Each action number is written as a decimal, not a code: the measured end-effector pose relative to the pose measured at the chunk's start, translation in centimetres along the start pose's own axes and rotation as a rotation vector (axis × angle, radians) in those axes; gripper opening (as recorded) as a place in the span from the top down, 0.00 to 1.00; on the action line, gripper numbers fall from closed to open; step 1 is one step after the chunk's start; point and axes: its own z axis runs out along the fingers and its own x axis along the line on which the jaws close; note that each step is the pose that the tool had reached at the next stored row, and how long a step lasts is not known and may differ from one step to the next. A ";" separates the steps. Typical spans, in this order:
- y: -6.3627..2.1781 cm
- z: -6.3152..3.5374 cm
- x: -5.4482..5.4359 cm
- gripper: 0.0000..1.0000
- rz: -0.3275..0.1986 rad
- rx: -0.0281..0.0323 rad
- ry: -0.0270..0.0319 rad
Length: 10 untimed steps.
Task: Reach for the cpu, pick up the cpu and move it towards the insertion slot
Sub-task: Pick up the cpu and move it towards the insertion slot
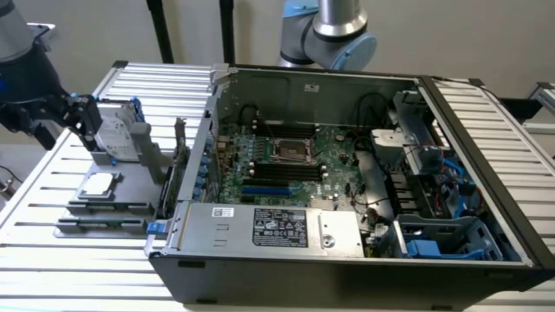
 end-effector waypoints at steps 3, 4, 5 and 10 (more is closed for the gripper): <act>-0.08 0.55 -0.1 0.29 0.000 -0.0001 -0.0001; -0.10 0.73 -0.1 0.29 0.000 -0.0001 -0.0001; -0.11 0.92 -0.1 0.29 0.000 -0.0001 -0.0002; -0.19 1.81 -0.2 0.29 0.000 0.0000 0.0000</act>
